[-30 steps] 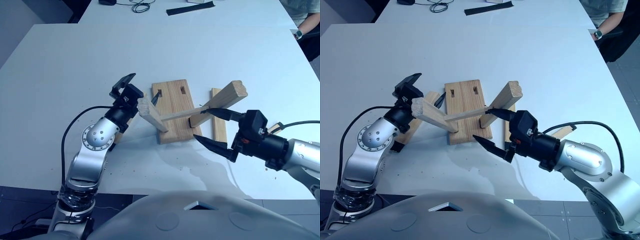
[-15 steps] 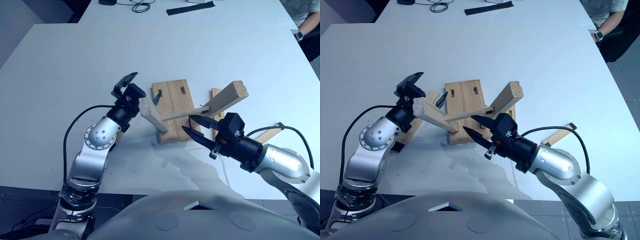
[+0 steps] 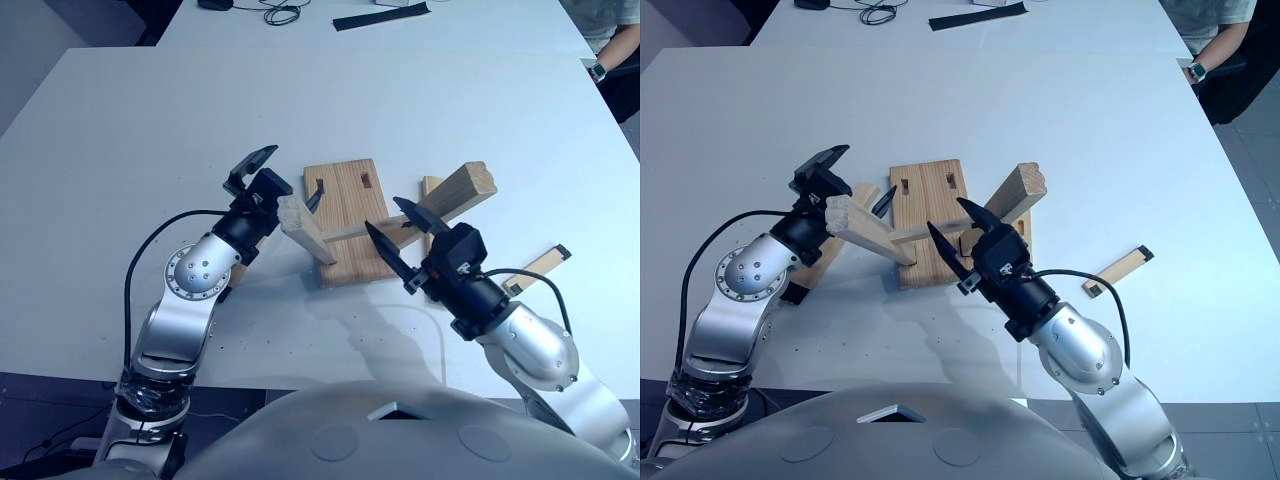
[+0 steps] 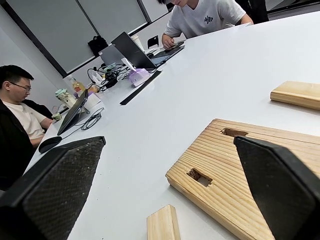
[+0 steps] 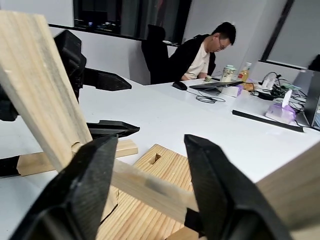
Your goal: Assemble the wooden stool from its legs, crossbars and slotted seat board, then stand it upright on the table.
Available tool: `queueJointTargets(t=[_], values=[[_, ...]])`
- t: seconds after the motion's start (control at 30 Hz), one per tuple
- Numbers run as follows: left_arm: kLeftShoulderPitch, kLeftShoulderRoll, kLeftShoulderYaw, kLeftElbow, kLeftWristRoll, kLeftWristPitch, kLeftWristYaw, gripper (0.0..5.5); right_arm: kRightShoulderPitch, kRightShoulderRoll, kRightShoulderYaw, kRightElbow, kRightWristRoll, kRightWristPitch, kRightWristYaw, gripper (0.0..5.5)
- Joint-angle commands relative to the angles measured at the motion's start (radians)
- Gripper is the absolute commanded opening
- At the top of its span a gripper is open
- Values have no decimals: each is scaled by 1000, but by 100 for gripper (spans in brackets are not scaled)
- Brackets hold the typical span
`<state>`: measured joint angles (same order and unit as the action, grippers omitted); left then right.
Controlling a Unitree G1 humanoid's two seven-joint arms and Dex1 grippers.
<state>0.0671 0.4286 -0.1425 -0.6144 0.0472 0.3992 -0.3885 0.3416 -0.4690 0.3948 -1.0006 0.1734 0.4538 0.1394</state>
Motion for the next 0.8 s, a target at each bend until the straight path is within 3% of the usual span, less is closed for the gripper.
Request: queueJointTargets(t=[0.03, 0.4, 0.63, 0.8], values=[[-10, 8, 1, 4, 5, -3, -9, 478, 16, 40, 25, 24, -47, -25, -16, 289], [-18, 0, -11, 10, 11, -7, -7, 478, 46, 59, 56, 177, -93, 44, 18, 289], [-13, -4, -17, 6, 17, -2, -1, 478, 23, 79, 56, 169, -92, 68, 40, 289], [-15, -12, -16, 12, 21, -3, 4, 478, -34, 111, -13, 69, -51, 11, 61, 289]])
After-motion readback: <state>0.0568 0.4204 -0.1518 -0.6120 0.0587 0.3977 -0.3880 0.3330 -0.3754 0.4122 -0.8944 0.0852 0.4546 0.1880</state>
